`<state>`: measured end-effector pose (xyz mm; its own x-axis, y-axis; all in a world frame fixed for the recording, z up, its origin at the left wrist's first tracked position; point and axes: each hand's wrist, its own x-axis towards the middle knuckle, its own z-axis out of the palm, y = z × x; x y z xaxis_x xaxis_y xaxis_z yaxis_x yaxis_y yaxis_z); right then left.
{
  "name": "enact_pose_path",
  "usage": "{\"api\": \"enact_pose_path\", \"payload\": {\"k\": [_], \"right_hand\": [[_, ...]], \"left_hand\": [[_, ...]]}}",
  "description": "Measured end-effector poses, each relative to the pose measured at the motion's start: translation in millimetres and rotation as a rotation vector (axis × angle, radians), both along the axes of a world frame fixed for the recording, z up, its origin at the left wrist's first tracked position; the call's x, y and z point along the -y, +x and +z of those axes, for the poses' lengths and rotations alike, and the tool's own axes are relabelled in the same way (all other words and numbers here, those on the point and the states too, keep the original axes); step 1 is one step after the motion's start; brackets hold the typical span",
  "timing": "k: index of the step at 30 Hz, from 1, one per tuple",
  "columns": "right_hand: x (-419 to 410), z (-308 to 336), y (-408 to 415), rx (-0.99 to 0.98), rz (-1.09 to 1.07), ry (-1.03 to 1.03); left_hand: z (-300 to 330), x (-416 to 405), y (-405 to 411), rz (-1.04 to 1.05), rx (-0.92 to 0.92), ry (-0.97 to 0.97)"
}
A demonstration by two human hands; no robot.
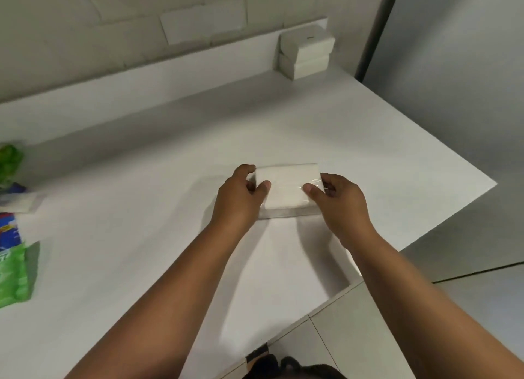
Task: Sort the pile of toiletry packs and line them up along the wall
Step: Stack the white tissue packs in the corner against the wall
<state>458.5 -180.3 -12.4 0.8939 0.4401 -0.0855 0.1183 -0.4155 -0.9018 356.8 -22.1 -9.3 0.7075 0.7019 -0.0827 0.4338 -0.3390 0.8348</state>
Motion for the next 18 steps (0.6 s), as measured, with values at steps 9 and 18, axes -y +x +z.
{"api": "enact_pose_path", "payload": {"k": [9, 18], "right_hand": [[8.1, 2.3, 58.6, 0.051, -0.02, 0.029], [7.0, -4.0, 148.7, -0.036, 0.075, 0.128]], "left_hand": [[-4.3, -1.2, 69.3, -0.061, 0.008, 0.01], [-2.0, 11.0, 142.5, 0.052, 0.008, -0.017]]}}
